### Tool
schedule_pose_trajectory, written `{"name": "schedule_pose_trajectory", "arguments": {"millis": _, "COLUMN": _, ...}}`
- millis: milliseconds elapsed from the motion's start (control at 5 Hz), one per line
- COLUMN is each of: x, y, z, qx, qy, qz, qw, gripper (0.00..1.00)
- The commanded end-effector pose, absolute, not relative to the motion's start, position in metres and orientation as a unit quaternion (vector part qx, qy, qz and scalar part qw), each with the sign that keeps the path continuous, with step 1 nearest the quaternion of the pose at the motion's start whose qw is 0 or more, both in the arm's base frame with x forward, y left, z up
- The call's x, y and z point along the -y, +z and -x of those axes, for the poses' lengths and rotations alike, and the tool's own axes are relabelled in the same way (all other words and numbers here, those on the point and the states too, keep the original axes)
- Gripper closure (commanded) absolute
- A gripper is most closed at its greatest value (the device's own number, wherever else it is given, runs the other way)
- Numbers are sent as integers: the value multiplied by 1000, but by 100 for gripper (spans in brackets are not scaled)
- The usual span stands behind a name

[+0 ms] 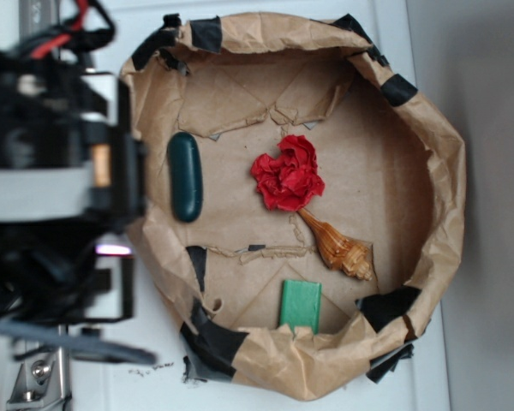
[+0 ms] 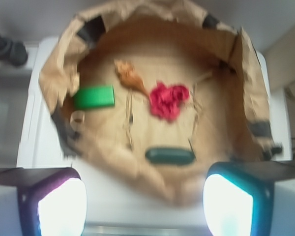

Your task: Grab the shell.

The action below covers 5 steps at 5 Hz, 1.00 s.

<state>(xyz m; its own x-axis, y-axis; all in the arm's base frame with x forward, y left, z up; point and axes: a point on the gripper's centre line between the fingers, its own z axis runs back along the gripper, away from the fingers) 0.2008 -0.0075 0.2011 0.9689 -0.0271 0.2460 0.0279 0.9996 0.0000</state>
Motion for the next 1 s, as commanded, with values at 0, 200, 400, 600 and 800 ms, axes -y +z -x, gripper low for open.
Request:
{"name": "schedule_pose_trajectory", "arguments": {"millis": 0, "x": -15, "y": 156, "z": -275, "qx": 130, "qy": -17, "qz": 15, "qw": 991, "gripper": 0}}
{"name": "schedule_pose_trajectory", "arguments": {"millis": 200, "x": -5, "y": 124, "z": -297, "qx": 137, "qy": -41, "qz": 25, "qw": 989, "gripper": 0}}
{"name": "schedule_pose_trajectory", "arguments": {"millis": 400, "x": 17, "y": 87, "z": -313, "qx": 136, "qy": -85, "qz": 34, "qw": 987, "gripper": 0}}
{"name": "schedule_pose_trajectory", "arguments": {"millis": 600, "x": 37, "y": 63, "z": -323, "qx": 129, "qy": -103, "qz": 48, "qw": 985, "gripper": 0}}
{"name": "schedule_pose_trajectory", "arguments": {"millis": 800, "x": 57, "y": 48, "z": -316, "qx": 96, "qy": -143, "qz": 81, "qw": 982, "gripper": 0}}
